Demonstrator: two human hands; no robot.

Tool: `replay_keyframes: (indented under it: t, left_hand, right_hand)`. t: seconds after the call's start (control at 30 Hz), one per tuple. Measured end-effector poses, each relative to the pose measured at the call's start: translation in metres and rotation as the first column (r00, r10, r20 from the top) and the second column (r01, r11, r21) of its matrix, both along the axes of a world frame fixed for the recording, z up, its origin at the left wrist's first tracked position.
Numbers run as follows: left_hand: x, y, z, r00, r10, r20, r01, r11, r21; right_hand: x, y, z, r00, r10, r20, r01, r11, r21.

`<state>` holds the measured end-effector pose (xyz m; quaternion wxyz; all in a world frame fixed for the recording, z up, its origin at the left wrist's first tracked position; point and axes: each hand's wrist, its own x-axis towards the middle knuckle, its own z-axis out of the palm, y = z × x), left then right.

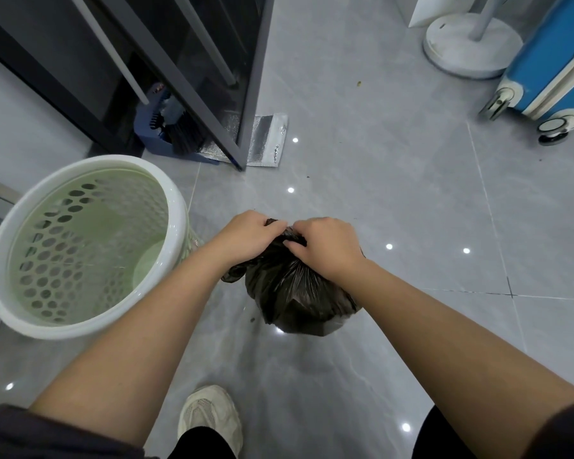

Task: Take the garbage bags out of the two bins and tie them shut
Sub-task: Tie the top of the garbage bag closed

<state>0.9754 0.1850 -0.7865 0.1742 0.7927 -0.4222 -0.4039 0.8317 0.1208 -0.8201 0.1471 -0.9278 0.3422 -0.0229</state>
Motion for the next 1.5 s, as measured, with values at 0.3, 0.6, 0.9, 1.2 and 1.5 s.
replay_keyframes:
  t: [0.3,0.6,0.9,1.2,1.5]
  left_hand:
    - [0.000,-0.003,-0.003,0.997,0.017,0.070,-0.018,1.000,0.022]
    - [-0.006,-0.011,0.001,0.990,-0.005,0.143,0.008,1.000,-0.018]
    - [-0.004,-0.010,-0.002,0.993,-0.032,0.110,0.031,0.999,0.018]
    - [-0.003,-0.011,-0.001,0.993,-0.022,0.116,0.020,1.000,0.017]
    - [-0.003,-0.008,0.002,0.995,-0.004,0.099,0.002,1.000,0.016]
  right_hand:
    - [-0.002,-0.001,0.005,0.997,0.016,-0.077,-0.014,0.999,0.034]
    - [0.000,0.000,0.009,0.991,-0.114,-0.065,0.119,0.990,0.078]
    - [-0.005,-0.001,0.002,0.996,-0.076,0.035,0.080,0.990,-0.117]
    - [-0.002,0.000,0.003,0.995,-0.093,0.019,0.095,0.983,-0.155]
    - [-0.003,0.002,0.004,0.998,-0.058,-0.001,0.058,0.998,0.026]
